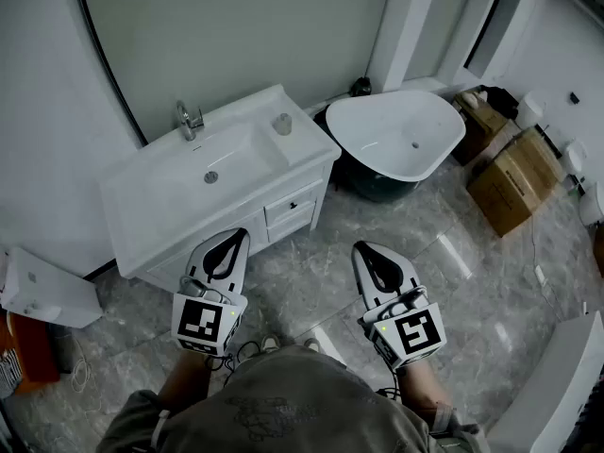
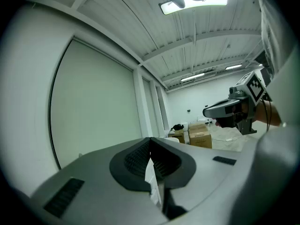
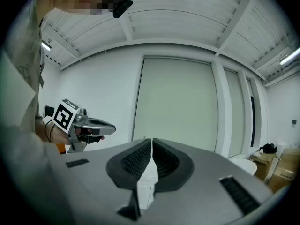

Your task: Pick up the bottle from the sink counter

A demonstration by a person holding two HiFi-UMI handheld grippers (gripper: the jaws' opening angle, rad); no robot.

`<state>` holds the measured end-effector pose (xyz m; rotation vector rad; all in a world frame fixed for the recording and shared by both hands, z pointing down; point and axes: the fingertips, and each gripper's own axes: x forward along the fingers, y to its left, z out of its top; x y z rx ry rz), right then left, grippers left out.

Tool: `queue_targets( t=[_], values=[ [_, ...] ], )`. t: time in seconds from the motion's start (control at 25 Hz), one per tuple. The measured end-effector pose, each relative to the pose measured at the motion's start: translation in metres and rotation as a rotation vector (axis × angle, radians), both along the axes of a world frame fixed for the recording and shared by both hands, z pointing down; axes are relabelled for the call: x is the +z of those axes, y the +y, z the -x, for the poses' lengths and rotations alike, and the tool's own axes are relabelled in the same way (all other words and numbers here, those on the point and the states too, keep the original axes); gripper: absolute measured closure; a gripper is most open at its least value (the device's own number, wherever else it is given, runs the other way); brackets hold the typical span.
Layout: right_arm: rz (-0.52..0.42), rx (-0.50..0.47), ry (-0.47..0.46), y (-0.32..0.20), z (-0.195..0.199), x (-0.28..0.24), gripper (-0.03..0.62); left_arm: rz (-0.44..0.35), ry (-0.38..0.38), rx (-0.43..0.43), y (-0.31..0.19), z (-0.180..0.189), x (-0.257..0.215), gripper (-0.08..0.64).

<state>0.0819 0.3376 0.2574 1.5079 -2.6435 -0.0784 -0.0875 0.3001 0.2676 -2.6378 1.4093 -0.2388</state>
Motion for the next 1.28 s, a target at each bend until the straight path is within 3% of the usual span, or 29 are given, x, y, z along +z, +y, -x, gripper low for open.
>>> queue_targets(
  t=[0.92, 1.04, 1.28],
  values=[
    [0.017, -0.007, -0.061, -0.003, -0.016, 0.006, 0.56, 0.006, -0.026, 0.006, 0.004, -0.024, 0.0, 0.543],
    [0.019, -0.02, -0.072, -0.004, -0.022, 0.008, 0.56, 0.016, -0.058, -0.017, 0.0, -0.029, 0.006, 0.541],
    [0.036, -0.025, -0.08, -0.001, -0.047, 0.019, 0.56, 0.029, -0.046, -0.029, 0.003, -0.051, 0.01, 0.543]
  ],
)
